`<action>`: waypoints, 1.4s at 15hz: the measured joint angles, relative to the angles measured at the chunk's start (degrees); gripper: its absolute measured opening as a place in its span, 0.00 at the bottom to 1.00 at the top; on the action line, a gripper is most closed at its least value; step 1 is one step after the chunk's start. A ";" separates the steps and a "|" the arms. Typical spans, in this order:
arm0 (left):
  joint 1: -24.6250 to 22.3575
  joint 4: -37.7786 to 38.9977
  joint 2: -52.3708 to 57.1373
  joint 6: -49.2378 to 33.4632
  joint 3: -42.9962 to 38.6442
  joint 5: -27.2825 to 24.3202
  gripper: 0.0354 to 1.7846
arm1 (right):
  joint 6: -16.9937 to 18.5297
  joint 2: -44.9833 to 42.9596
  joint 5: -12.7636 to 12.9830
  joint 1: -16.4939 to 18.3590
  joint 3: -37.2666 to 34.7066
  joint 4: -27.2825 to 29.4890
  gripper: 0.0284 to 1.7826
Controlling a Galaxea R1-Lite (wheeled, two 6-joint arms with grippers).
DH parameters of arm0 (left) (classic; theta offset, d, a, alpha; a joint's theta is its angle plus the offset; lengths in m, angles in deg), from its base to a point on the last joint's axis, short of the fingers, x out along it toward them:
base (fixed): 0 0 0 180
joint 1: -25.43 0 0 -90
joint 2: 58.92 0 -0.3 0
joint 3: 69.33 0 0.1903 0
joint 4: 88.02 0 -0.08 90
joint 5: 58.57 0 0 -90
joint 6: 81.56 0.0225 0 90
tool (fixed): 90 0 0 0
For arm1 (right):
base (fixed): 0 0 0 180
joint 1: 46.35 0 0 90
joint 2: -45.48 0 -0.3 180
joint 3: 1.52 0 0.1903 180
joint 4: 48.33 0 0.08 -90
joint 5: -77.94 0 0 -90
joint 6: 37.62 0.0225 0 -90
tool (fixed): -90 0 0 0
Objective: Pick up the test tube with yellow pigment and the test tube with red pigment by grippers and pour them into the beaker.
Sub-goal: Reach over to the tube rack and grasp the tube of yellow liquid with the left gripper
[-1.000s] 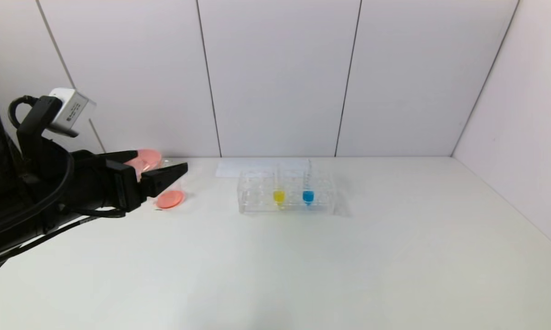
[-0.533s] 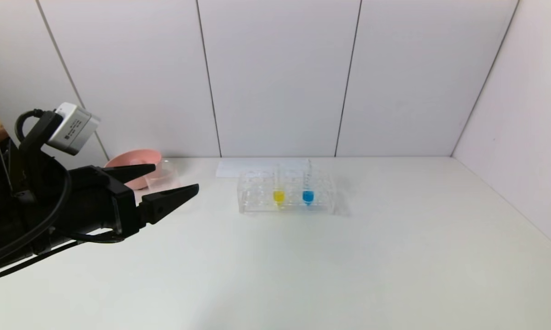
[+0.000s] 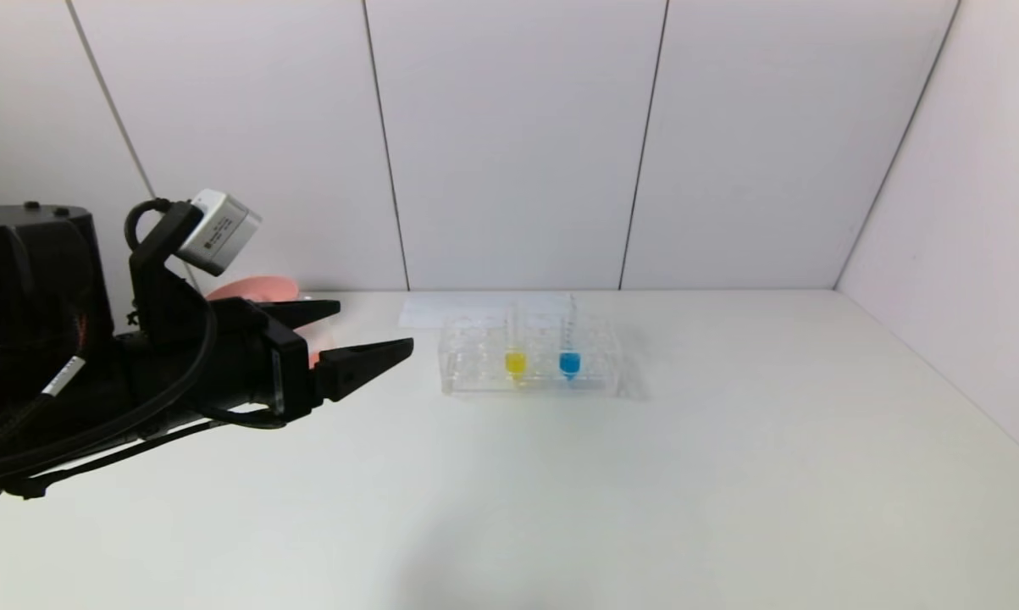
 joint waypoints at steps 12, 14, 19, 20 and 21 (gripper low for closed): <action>5.36 10.05 -19.65 -1.27 9.33 3.84 0.99 | 0.00 0.00 0.02 0.00 0.00 0.00 0.95; 6.22 10.01 -22.00 -1.24 11.36 5.29 0.99 | 0.00 0.00 0.00 0.00 0.00 0.00 0.95; 9.23 9.55 -28.83 -1.29 17.46 10.58 0.99 | 0.00 0.00 0.02 0.00 0.00 0.00 0.95; 9.83 9.37 -30.21 -1.24 18.60 12.50 0.99 | 0.00 0.00 0.02 0.00 0.00 0.00 0.95; 10.44 9.19 -31.56 -1.22 19.82 14.56 0.99 | 0.00 0.00 0.04 0.02 0.00 0.00 0.95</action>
